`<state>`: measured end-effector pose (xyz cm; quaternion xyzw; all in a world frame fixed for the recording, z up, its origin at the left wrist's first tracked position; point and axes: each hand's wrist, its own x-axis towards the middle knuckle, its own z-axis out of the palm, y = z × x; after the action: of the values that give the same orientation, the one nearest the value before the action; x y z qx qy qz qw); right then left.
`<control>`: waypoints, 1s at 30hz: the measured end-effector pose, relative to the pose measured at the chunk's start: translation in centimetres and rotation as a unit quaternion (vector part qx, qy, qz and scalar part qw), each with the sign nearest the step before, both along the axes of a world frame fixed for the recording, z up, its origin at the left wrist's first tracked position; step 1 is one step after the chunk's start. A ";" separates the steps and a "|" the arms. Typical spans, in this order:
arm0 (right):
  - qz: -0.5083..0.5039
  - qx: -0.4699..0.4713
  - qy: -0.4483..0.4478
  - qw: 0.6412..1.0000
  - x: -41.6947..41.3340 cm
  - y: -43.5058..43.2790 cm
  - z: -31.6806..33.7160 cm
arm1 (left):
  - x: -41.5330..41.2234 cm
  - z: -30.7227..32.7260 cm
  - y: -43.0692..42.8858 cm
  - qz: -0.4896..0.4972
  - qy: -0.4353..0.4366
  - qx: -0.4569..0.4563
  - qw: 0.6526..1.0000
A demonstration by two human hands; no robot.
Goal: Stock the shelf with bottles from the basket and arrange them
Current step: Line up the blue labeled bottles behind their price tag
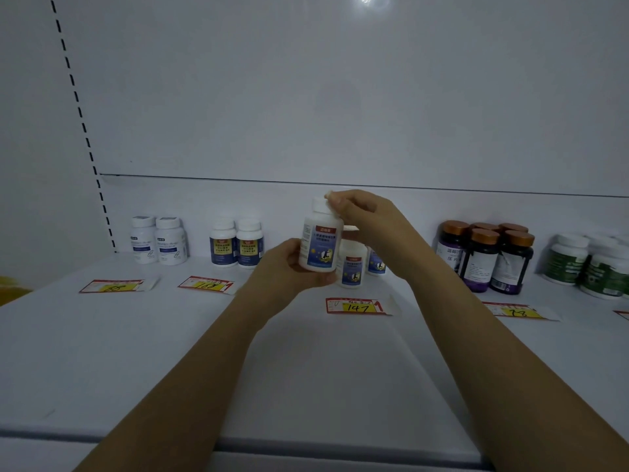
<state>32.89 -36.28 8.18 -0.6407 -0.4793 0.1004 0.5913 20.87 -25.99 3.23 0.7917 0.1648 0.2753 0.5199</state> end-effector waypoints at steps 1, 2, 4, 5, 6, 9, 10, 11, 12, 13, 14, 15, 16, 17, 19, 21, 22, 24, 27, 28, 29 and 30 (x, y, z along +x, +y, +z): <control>0.002 -0.008 0.004 1.000 0.1 -0.1 0.1 | 0.0 0.0 0.0 0.002 0.002 0.003 1.000; 0.001 -0.018 0.002 1.000 0.2 -0.2 0.2 | 0.0 0.0 0.0 0.003 0.005 0.005 1.000; -0.003 -0.032 -0.018 0.999 0.3 -0.4 0.2 | 0.1 -0.1 0.0 0.004 0.013 0.011 1.000; -0.004 -0.035 -0.027 0.999 0.4 -0.5 0.2 | 0.1 -0.1 0.0 0.004 0.015 0.014 1.000; -0.006 -0.037 -0.033 0.999 0.5 -0.5 0.1 | 0.2 -0.2 0.0 0.004 0.016 0.016 1.000; -0.018 -0.046 -0.042 0.998 0.7 -0.6 0.1 | 0.4 -0.3 0.0 0.005 0.025 0.026 0.999; -0.022 -0.051 -0.047 0.997 0.8 -0.6 0.1 | 0.4 -0.3 0.1 0.005 0.029 0.029 0.999; -0.025 -0.056 -0.051 0.997 0.9 -0.6 0.1 | 0.5 -0.4 0.1 0.005 0.033 0.032 0.999; -0.027 -0.059 -0.054 0.996 0.9 -0.6 0.1 | 0.6 -0.4 0.1 0.005 0.035 0.035 0.999; -0.028 -0.061 -0.054 0.996 1.0 -0.7 0.1 | 0.7 -0.5 0.1 0.004 0.037 0.036 0.999; -0.027 -0.060 -0.053 0.996 1.0 -0.7 0.1 | 0.7 -0.5 0.1 0.002 0.036 0.036 0.999; -0.028 -0.059 -0.052 0.997 1.1 -0.8 0.2 | 0.8 -0.5 0.1 -0.001 0.033 0.035 0.999; -0.029 -0.056 -0.048 0.997 1.3 -0.9 0.4 | 0.8 -0.6 0.3 -0.004 0.031 0.035 0.999; -0.031 -0.049 -0.037 0.998 1.5 -1.1 0.6 | 0.9 -0.8 0.4 -0.004 0.029 0.037 0.999; -0.048 -0.027 -0.009 0.998 2.3 -1.9 1.1 | 1.1 -1.2 0.8 0.018 0.040 0.065 0.997; -0.086 -0.002 0.006 0.996 3.6 -2.8 1.4 | 1.2 -1.8 1.0 0.059 0.071 0.140 0.986; -0.110 0.004 0.003 0.994 4.2 -3.1 1.3 | 1.2 -2.1 1.0 0.074 0.103 0.191 0.973; -0.151 0.001 -0.023 0.988 5.1 -3.3 1.0 | 1.1 -2.6 1.0 0.081 0.189 0.278 0.938; -0.182 0.001 -0.043 0.982 5.8 -3.3 0.7 | 1.1 -3.1 1.0 0.059 0.276 0.325 0.903; -0.191 0.007 -0.042 0.981 6.0 -3.4 0.7 | 1.1 -3.2 1.0 0.051 0.291 0.337 0.894; -0.203 0.016 -0.039 0.978 6.1 -3.5 0.8 | 1.1 -3.2 1.0 0.042 0.305 0.348 0.886; -0.218 0.025 -0.037 0.975 6.3 -3.7 0.8 | 1.2 -3.3 1.0 0.035 0.318 0.356 0.878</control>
<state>39.14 -39.99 8.99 -0.7180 -0.3516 -0.0671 0.5970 22.06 -24.95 -0.11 0.9620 0.2401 0.0667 0.1121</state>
